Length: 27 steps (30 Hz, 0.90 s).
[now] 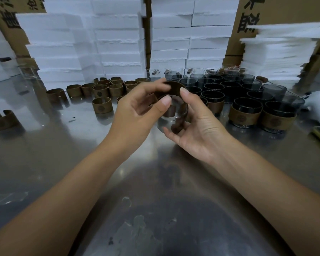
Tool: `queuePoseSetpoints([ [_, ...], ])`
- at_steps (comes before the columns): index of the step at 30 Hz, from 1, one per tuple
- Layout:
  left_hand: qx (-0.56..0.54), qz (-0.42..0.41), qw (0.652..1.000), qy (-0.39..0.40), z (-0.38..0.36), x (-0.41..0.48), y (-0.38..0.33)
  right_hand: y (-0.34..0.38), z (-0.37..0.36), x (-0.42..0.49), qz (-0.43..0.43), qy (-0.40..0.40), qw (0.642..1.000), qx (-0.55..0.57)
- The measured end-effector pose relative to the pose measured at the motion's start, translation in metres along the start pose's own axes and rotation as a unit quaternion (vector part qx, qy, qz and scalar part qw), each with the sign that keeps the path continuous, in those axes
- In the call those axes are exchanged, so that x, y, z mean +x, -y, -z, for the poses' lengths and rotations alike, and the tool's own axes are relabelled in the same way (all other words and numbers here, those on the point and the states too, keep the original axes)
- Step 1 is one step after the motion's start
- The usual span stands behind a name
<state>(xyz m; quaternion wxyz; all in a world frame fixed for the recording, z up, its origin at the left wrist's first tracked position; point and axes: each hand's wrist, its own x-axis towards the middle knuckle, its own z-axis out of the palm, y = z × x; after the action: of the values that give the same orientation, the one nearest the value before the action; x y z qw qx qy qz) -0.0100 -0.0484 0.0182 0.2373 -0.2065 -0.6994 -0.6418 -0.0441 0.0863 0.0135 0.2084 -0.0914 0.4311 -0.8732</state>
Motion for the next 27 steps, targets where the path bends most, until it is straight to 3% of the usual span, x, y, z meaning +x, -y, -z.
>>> queuePoseSetpoints([
  [6, -0.053, 0.096, 0.994, 0.005, -0.003, 0.002, 0.005, -0.001, -0.001, 0.001, 0.005, -0.002, 1.000, 0.014],
  [15, -0.056, 0.114, 0.992, 0.008, -0.006, 0.001, 0.009, -0.001, -0.004, 0.002, 0.015, -0.014, 1.000, 0.007],
  [21, -0.116, 0.200, 0.972, 0.045, -0.004, 0.001, 0.017, -0.003, -0.001, 0.005, 0.038, -0.017, 0.999, 0.009],
  [27, -0.159, 0.188, 0.969, 0.032, -0.002, 0.002, 0.019, -0.002, 0.004, 0.007, 0.060, 0.009, 0.998, 0.009],
])
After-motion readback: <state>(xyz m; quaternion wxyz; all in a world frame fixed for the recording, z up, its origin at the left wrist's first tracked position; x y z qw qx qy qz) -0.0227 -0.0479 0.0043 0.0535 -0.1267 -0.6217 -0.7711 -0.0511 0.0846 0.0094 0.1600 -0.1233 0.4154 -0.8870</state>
